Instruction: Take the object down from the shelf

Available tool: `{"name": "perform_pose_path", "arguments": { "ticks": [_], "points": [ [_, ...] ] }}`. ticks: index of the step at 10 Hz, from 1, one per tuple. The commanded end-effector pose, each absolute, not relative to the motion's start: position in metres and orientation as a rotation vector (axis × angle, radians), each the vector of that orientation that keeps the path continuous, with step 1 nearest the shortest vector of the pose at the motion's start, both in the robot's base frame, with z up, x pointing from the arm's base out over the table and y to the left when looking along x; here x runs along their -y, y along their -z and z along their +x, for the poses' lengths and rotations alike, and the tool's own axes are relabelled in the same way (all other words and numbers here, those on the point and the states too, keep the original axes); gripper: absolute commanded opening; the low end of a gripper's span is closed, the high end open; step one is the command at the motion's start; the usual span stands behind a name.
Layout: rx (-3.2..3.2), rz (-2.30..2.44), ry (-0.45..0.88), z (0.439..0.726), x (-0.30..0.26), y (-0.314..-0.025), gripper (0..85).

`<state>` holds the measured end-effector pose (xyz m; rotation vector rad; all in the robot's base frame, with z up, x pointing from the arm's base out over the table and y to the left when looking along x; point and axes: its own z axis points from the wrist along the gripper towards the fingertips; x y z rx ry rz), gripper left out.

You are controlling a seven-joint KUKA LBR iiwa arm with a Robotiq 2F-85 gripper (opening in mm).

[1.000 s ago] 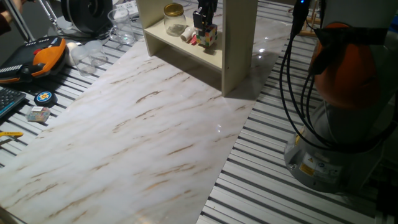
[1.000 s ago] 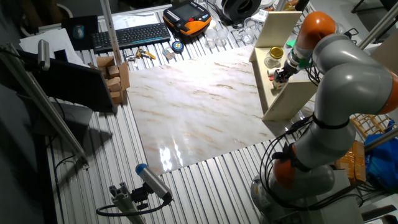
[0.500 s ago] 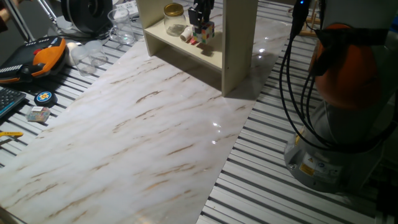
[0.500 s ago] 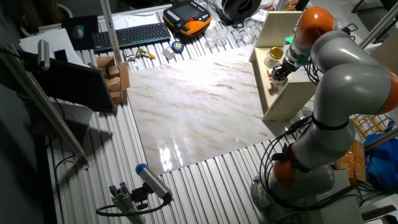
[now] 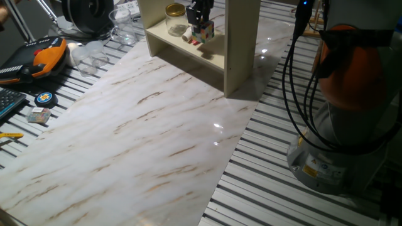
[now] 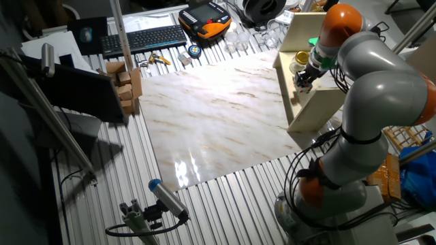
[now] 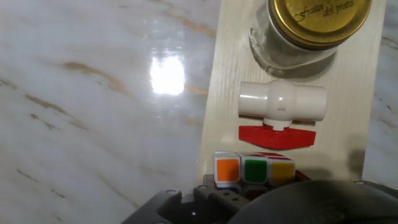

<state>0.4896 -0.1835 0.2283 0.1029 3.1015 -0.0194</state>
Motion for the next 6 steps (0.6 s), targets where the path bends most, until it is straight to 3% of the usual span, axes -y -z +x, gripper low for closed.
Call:
{"name": "perform_pose_path", "arguments": {
  "ticks": [1,6],
  "points": [
    [-3.102,0.106,0.019,0.489,0.180,-0.228,0.0],
    [-3.102,0.137,0.014,0.484,0.165,-0.224,0.0]
  ]
}}
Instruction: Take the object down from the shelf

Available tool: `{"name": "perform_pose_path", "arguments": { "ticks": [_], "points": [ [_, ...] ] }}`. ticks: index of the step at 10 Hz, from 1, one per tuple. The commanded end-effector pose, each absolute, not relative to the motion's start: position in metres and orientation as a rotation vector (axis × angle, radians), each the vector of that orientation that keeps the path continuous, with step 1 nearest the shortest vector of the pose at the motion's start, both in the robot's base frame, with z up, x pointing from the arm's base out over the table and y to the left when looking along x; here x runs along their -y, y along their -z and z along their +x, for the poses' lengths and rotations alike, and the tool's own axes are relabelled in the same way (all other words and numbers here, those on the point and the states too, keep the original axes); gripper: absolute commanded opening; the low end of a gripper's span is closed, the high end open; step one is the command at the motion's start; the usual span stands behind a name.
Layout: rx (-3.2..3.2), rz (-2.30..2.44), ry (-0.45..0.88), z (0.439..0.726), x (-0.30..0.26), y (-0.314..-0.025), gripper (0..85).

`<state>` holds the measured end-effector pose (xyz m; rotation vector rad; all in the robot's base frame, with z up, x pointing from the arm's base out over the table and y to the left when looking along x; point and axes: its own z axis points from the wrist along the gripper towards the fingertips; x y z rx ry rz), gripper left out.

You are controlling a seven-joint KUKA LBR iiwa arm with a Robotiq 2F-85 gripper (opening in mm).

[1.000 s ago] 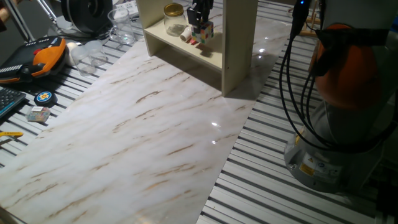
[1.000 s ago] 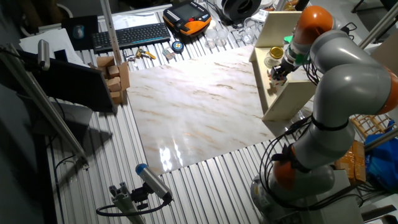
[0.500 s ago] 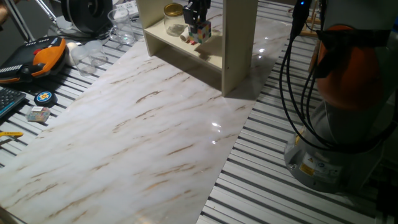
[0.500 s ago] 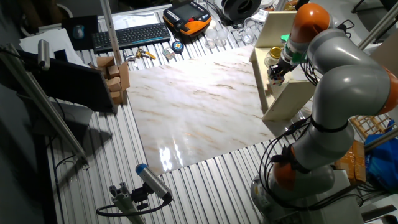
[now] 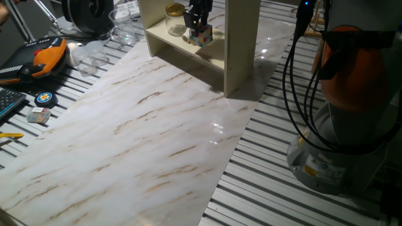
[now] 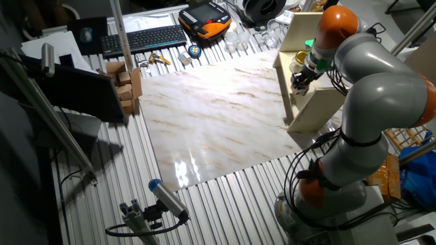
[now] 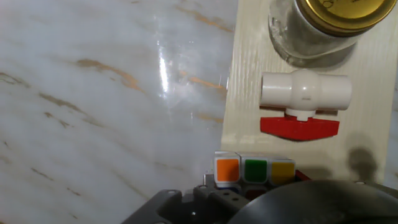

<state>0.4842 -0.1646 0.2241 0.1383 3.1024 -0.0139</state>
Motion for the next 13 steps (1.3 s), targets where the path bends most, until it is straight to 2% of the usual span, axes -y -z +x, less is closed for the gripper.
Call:
{"name": "perform_pose_path", "arguments": {
  "ticks": [1,13],
  "points": [
    [-3.102,0.144,0.014,0.484,0.163,-0.223,0.0],
    [-3.098,0.146,0.035,0.485,0.149,-0.213,0.0]
  ]
}}
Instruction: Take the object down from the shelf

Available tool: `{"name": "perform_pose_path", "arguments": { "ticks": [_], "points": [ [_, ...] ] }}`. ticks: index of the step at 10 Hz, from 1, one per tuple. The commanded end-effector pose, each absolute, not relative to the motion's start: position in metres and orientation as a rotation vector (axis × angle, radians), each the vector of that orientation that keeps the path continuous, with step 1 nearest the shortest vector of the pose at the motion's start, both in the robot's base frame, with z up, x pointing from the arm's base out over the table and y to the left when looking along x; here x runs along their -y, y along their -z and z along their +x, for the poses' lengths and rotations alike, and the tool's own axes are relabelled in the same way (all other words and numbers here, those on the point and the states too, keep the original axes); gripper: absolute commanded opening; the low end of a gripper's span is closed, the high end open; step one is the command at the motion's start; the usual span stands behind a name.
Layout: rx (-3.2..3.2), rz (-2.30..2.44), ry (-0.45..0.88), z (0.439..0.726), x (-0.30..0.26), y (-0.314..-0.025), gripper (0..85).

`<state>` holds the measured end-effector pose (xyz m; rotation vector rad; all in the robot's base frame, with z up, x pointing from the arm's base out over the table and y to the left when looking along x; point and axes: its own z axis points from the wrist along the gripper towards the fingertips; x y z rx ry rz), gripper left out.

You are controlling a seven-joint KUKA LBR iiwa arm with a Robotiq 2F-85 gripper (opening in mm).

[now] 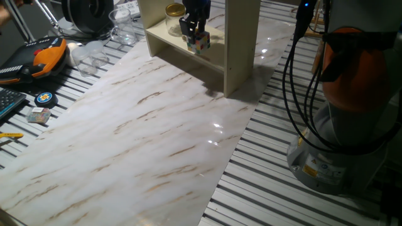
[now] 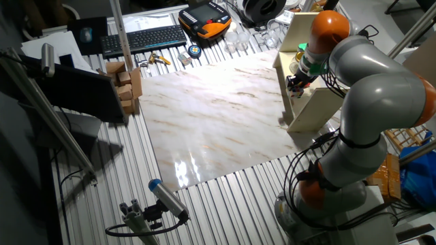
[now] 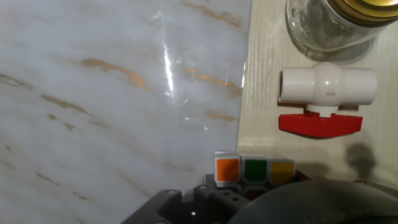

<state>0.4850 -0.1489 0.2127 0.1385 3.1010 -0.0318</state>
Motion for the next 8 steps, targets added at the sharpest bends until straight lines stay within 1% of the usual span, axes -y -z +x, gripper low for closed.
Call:
{"name": "perform_pose_path", "arguments": {
  "ticks": [1,2,6,8],
  "points": [
    [-3.106,0.123,0.026,0.4851,0.1489,-0.2126,0.0],
    [-3.119,0.124,-0.009,0.4851,0.1489,-0.2126,0.0],
    [-3.131,0.194,-0.063,0.4851,0.1489,-0.2126,0.0],
    [-3.144,0.194,-0.040,0.4858,0.1481,-0.2135,0.0]
  ]
}}
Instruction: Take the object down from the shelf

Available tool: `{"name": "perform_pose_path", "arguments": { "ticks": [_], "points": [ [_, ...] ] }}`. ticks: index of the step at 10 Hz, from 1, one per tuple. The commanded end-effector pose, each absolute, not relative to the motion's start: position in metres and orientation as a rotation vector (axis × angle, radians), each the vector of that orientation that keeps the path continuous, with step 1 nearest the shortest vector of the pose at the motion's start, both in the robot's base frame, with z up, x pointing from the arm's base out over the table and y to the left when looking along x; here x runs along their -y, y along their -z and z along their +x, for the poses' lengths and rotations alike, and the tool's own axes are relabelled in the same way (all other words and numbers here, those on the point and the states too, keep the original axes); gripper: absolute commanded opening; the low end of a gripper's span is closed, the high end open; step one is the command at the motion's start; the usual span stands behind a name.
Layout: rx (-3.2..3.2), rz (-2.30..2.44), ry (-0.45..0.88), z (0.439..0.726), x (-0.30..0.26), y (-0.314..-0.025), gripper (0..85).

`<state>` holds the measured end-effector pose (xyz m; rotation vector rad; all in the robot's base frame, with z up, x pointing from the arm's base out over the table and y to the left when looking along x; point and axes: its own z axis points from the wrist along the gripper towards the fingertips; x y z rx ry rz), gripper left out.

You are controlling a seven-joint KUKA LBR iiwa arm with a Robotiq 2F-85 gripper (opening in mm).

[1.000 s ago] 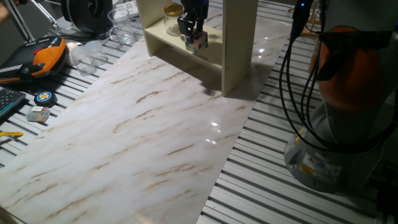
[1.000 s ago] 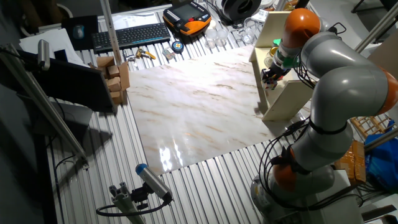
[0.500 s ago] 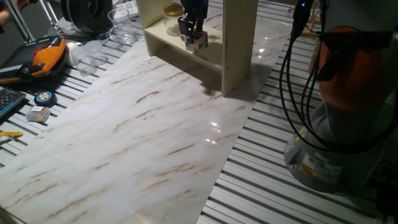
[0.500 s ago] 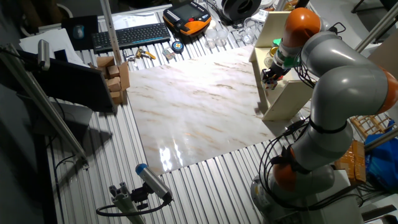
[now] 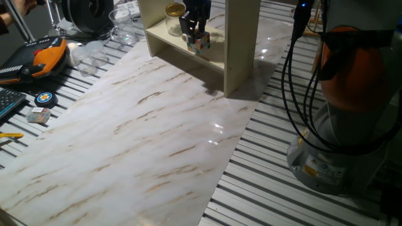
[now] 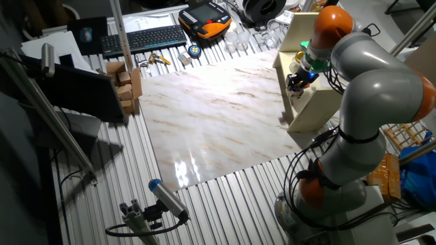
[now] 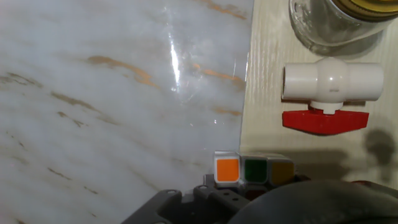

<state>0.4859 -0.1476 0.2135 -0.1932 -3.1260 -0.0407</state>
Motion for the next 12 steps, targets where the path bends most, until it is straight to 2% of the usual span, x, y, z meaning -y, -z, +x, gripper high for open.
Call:
{"name": "perform_pose_path", "arguments": {
  "ticks": [1,12],
  "points": [
    [3.125,-0.193,0.040,0.487,0.147,-0.214,0.0],
    [3.133,-0.281,-0.045,0.516,0.081,-0.206,0.0]
  ]
}}
